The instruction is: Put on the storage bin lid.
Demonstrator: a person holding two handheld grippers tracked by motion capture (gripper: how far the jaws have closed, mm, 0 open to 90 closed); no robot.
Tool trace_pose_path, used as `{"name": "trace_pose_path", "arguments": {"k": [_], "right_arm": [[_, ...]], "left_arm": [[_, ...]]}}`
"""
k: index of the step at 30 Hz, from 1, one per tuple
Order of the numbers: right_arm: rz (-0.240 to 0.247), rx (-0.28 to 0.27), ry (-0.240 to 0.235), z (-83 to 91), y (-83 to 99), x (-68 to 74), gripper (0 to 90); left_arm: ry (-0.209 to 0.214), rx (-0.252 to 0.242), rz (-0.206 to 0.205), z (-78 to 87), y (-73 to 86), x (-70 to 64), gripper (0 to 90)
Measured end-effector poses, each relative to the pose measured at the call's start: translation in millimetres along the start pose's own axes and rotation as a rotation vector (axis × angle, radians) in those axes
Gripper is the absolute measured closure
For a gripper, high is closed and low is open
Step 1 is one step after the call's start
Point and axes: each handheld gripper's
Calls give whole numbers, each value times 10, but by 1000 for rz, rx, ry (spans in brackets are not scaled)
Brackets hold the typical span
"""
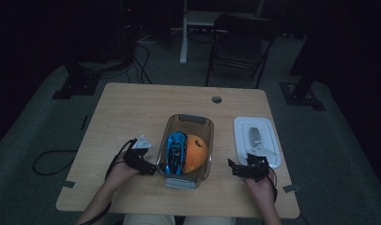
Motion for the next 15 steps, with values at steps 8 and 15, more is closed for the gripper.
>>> {"name": "trace_pose_path", "arguments": {"k": [8, 15], "right_arm": [[-80, 15, 166, 59, -13, -385, 237], [-93, 52, 235, -87, -58, -546, 315]], "left_arm": [[-15, -5, -9, 24, -25, -12, 4], [-16, -5, -4, -6, 0, -54, 4]]}}
Point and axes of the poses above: each handheld gripper's, and its own axes: z roughly backward along the jaws, y roughly out of its underside, x roughly to its left, and after that the axes turned 7 degrees about x, right-handed
